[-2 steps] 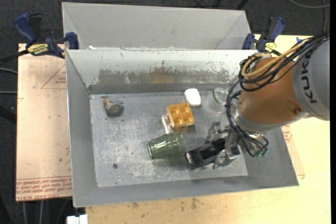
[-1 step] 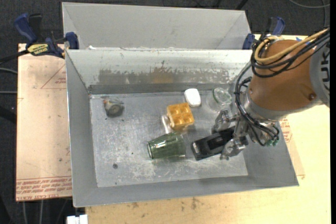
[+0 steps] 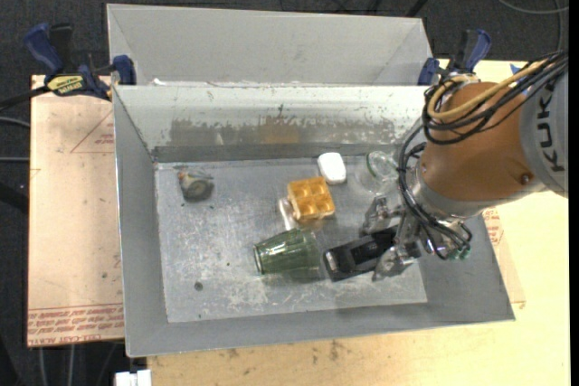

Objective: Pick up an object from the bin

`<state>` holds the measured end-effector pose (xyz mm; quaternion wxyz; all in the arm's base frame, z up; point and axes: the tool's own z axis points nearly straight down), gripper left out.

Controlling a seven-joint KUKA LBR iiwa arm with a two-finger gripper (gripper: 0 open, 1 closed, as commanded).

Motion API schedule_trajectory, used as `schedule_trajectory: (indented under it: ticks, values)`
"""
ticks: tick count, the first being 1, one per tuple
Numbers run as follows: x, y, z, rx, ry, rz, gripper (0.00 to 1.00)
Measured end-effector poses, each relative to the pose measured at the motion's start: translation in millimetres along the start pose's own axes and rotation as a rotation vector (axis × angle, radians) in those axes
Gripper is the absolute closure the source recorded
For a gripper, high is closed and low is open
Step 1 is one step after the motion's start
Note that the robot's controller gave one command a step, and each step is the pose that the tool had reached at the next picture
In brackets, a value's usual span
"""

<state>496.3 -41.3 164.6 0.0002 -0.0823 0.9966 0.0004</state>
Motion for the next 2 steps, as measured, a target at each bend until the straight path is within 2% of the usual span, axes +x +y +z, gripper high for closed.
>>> schedule_trajectory:
  ticks: [1,2]
  values:
    - [0.9,-4,-40,-0.003,0.011,-0.052,1.00]
    - [-0.2,-5,-56,-0.002,0.007,-0.066,1.00]
